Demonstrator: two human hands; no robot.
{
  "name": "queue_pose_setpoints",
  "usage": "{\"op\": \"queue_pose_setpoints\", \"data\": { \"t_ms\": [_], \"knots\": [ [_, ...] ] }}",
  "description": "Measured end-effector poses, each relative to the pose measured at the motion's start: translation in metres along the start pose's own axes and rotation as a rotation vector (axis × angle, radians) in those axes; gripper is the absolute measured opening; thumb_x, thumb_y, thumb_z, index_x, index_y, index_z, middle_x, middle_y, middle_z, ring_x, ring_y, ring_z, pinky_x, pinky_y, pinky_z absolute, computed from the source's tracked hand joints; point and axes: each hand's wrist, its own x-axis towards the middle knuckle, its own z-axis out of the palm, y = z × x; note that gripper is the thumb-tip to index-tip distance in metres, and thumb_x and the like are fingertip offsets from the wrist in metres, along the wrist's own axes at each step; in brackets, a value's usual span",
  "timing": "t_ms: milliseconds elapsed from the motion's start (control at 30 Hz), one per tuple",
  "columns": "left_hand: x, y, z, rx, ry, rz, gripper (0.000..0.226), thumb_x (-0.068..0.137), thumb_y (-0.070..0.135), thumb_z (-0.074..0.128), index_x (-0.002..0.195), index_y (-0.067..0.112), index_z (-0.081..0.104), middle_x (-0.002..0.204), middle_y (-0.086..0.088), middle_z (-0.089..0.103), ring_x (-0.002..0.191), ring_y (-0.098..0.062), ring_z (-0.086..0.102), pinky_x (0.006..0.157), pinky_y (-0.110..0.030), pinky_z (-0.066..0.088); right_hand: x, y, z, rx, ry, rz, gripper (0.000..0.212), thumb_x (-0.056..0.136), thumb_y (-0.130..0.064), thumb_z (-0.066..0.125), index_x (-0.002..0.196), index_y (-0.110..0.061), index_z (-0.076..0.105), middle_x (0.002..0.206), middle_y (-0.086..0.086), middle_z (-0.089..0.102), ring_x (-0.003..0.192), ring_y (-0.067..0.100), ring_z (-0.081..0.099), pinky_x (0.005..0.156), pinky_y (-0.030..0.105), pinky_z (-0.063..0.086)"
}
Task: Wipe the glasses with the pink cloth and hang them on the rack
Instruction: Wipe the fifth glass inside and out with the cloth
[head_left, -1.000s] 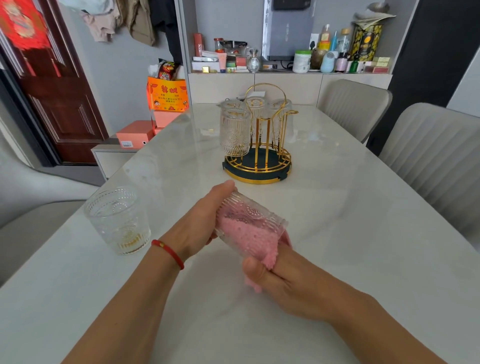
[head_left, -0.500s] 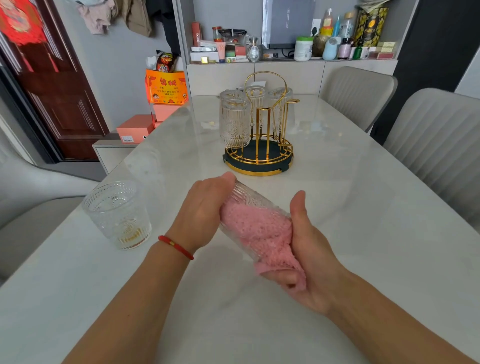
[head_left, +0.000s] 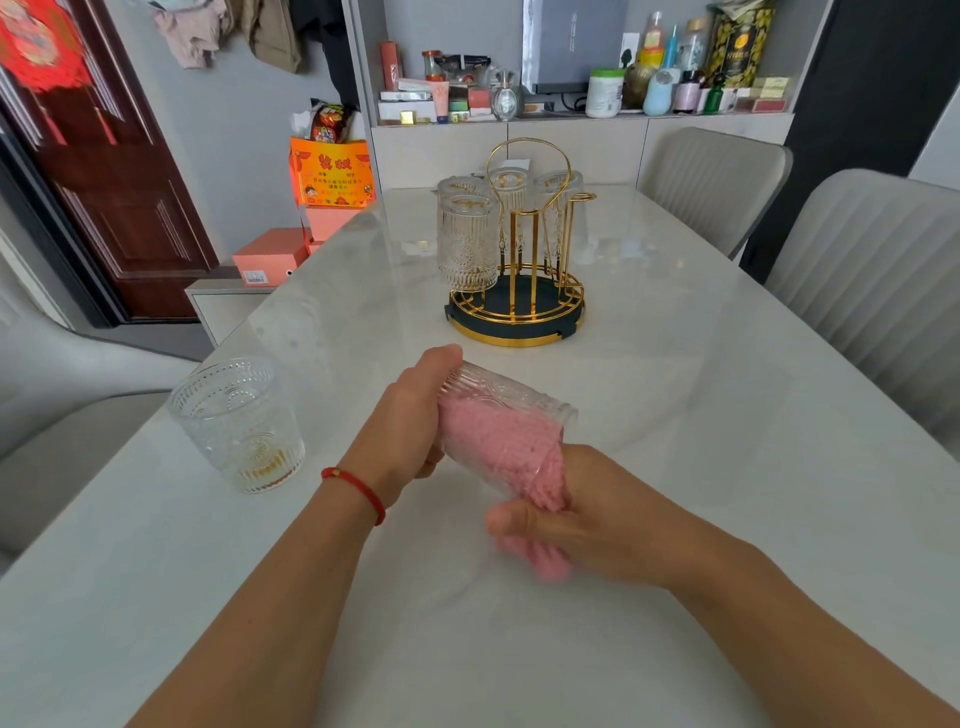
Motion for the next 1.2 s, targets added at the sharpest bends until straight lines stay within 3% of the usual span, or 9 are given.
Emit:
{"op": "queue_pose_setpoints", "data": {
  "t_ms": [100, 200, 367, 533, 633, 833, 967, 1067, 1200],
  "knots": [
    [-0.002, 0.002, 0.001, -0.064, 0.035, 0.012, 0.044, 0.099, 0.055, 0.047, 0.073, 0.020, 0.039, 0.062, 0.001, 0.033, 0.052, -0.013, 0.033, 0.054, -0.027, 0.028, -0.004, -0.009, 0.012, 0.315, 0.057, -0.006, 0.055, 0.077, -0.078, 0.053, 0.081, -0.026, 0.068, 0.060, 0.014, 0.065, 0.060, 0.025, 0.070, 0.061, 0.031, 0.060],
    [-0.004, 0.005, 0.005, -0.111, 0.048, 0.059, 0.041, 0.101, 0.051, 0.047, 0.077, 0.018, 0.049, 0.073, -0.002, 0.043, 0.061, -0.014, 0.042, 0.056, -0.026, 0.034, -0.006, -0.012, 0.013, 0.438, 0.109, 0.039, 0.105, 0.077, -0.084, 0.032, 0.086, 0.016, 0.061, 0.056, 0.037, 0.054, 0.048, 0.027, 0.067, 0.055, 0.024, 0.054],
    [-0.004, 0.003, 0.006, -0.095, 0.052, 0.251, 0.048, 0.083, 0.068, 0.050, 0.078, 0.020, 0.049, 0.088, -0.009, 0.047, 0.082, -0.025, 0.050, 0.075, -0.041, 0.041, -0.006, -0.027, 0.013, 0.883, 0.247, 0.264, 0.079, 0.071, -0.077, 0.032, 0.113, -0.018, 0.064, 0.055, 0.010, 0.057, 0.034, 0.015, 0.049, 0.034, 0.019, 0.038],
    [-0.001, -0.004, -0.002, 0.012, -0.034, 0.615, 0.060, 0.095, 0.053, 0.029, 0.080, 0.003, 0.057, 0.074, -0.031, 0.050, 0.070, -0.042, 0.052, 0.063, -0.055, 0.044, -0.006, -0.032, 0.006, 1.190, 0.290, 0.267, 0.079, 0.079, -0.074, 0.041, 0.104, -0.002, 0.063, 0.057, 0.010, 0.053, 0.023, 0.010, 0.041, 0.023, 0.014, 0.028],
    [-0.003, -0.001, -0.002, 0.108, -0.069, 0.662, 0.046, 0.093, 0.049, 0.029, 0.090, 0.017, 0.062, 0.075, -0.024, 0.054, 0.067, -0.037, 0.053, 0.057, -0.045, 0.045, -0.006, -0.030, -0.004, 0.834, 0.274, 0.252, 0.082, 0.074, -0.080, 0.032, 0.098, -0.013, 0.072, 0.051, 0.018, 0.049, 0.027, 0.019, 0.048, 0.029, 0.018, 0.038],
    [-0.003, 0.003, -0.003, 0.145, -0.241, 0.081, 0.069, 0.102, 0.066, 0.028, 0.106, 0.014, 0.075, 0.070, -0.011, 0.050, 0.046, -0.013, 0.040, 0.042, -0.017, 0.030, -0.004, -0.022, 0.003, 0.253, 0.249, 0.010, 0.059, 0.095, -0.067, 0.021, 0.049, -0.046, 0.052, 0.041, -0.013, 0.047, 0.039, 0.006, 0.048, 0.047, 0.016, 0.038],
    [-0.005, 0.004, 0.005, 0.119, -0.054, 0.157, 0.048, 0.106, 0.031, 0.039, 0.094, 0.002, 0.076, 0.078, -0.009, 0.059, 0.042, -0.003, 0.050, 0.037, -0.015, 0.033, -0.003, -0.015, 0.018, 0.306, 0.271, 0.046, 0.090, 0.092, -0.070, 0.017, 0.042, -0.005, 0.054, 0.039, 0.013, 0.052, 0.042, 0.028, 0.058, 0.057, 0.042, 0.056],
    [-0.004, 0.004, 0.005, 0.057, -0.002, 0.328, 0.047, 0.104, 0.022, 0.039, 0.086, 0.004, 0.079, 0.093, -0.013, 0.073, 0.065, -0.005, 0.065, 0.043, -0.014, 0.042, -0.004, -0.016, 0.017, 0.546, 0.294, 0.187, 0.109, 0.077, -0.084, 0.021, 0.084, 0.017, 0.061, 0.055, 0.031, 0.055, 0.044, 0.030, 0.056, 0.046, 0.029, 0.051],
    [-0.001, -0.002, 0.005, -0.042, -0.014, 0.609, 0.047, 0.097, 0.027, 0.036, 0.086, 0.007, 0.077, 0.094, -0.013, 0.076, 0.087, -0.026, 0.070, 0.074, -0.037, 0.057, -0.002, -0.023, 0.016, 1.210, 0.349, 0.315, 0.104, 0.068, -0.078, 0.050, 0.124, 0.009, 0.056, 0.090, 0.034, 0.058, 0.040, 0.024, 0.053, 0.035, 0.020, 0.038]
  ]
}}
